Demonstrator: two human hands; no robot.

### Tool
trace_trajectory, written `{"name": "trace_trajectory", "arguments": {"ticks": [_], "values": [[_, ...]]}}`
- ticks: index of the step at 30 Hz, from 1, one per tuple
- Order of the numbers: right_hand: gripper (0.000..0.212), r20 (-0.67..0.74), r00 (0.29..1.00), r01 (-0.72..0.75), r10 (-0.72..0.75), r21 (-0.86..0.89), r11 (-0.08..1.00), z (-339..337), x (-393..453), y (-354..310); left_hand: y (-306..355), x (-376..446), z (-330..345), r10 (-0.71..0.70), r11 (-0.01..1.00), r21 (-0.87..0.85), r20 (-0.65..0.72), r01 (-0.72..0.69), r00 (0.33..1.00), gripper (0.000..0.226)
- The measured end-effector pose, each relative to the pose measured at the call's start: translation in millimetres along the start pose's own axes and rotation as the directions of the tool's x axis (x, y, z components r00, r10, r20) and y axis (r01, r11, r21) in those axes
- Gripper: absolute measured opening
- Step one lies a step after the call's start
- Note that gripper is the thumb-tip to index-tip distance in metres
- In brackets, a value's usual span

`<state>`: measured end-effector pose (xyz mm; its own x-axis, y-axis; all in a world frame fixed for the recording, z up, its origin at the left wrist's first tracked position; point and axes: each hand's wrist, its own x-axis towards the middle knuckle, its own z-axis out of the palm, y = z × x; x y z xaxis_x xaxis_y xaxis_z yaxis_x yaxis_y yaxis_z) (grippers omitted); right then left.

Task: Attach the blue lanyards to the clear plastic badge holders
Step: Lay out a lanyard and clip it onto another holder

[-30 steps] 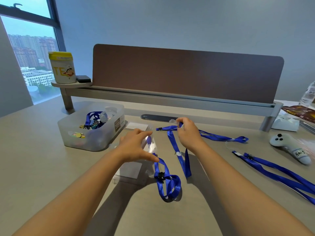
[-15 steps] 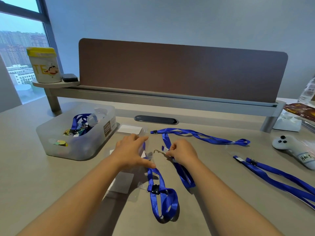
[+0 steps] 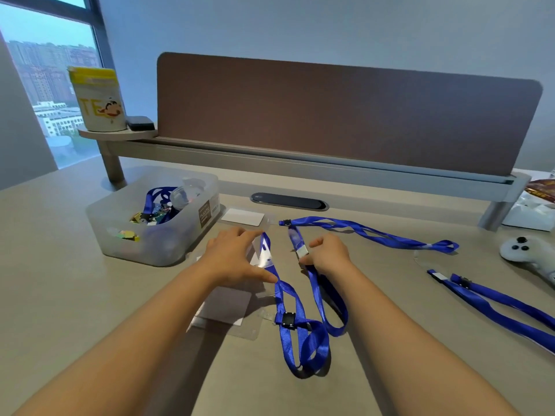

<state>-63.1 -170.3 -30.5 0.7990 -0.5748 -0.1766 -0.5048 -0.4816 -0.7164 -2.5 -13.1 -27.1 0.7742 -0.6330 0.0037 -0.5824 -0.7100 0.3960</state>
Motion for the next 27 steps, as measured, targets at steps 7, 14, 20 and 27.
{"name": "trace_trajectory", "arguments": {"ticks": [7, 14, 20, 27], "values": [[0.025, 0.017, 0.985, 0.146, -0.170, 0.436, 0.888, -1.9, -29.1, -63.3, -15.4, -34.0, -49.6, -0.029, 0.999, -0.032, -0.155, 0.025, 0.987, 0.092], [0.006, 0.004, 0.968, 0.212, -0.250, 0.517, 0.829, 40.7, -31.3, -136.3, -73.7, -67.4, -105.0, -0.137, 0.989, -0.092, -0.301, 0.115, 0.944, 0.089], [0.019, -0.097, 0.957, 0.275, -0.272, 0.595, 0.755, 77.0, -10.2, -198.4, -126.3, -64.6, -134.1, -0.207, 0.978, -0.066, -0.327, 0.196, 0.922, 0.082], [0.023, -0.186, 0.947, 0.312, -0.264, 0.733, 0.604, 102.8, 14.6, -240.2, -164.6, -47.9, -146.4, -0.226, 0.969, -0.180, -0.342, 0.172, 0.912, 0.088]]}}
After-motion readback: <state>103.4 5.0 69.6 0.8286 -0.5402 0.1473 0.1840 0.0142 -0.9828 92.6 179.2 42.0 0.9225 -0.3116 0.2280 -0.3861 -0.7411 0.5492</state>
